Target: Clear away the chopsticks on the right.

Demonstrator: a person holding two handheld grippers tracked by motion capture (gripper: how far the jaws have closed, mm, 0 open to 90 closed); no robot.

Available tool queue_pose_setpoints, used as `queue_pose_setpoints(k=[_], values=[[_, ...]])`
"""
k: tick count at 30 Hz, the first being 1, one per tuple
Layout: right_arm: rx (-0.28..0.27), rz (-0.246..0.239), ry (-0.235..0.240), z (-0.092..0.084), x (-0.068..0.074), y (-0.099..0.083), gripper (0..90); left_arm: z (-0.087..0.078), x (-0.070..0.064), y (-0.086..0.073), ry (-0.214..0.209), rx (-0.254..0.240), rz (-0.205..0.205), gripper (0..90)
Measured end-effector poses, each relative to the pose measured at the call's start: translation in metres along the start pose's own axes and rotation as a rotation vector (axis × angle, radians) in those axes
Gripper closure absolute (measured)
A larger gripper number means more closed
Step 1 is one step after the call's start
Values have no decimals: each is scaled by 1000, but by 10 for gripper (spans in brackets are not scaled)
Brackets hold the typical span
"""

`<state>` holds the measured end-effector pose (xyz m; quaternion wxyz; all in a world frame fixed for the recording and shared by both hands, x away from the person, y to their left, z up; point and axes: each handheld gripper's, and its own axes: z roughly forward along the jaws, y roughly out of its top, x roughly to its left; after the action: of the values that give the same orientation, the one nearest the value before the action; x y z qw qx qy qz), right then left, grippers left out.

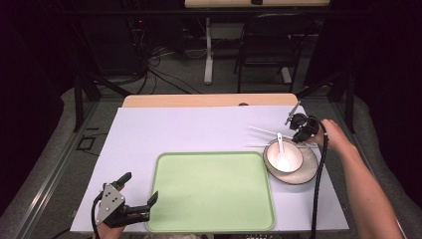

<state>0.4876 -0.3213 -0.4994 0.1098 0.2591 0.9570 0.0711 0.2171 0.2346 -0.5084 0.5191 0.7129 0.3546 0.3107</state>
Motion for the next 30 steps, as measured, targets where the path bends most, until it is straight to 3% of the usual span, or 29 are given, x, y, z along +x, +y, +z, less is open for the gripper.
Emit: queue_pose_setpoints(k=[2, 6, 11, 26, 30], values=[[10, -20, -14, -2, 0, 0, 817, 0, 0, 0, -2, 0, 0, 6], [-26, -31, -18, -3, 1, -2, 833, 0, 0, 0, -1, -1, 0, 6], [-6, -46, -29, -6, 2, -2, 838, 0, 0, 0, -2, -2, 1, 6], [-117, 26, -57, -39, 8, -2, 839, 0, 0, 0, 1, -4, 2, 6], [-107, 30, -59, -49, 12, -1, 839, 0, 0, 0, -1, -3, 2, 6]])
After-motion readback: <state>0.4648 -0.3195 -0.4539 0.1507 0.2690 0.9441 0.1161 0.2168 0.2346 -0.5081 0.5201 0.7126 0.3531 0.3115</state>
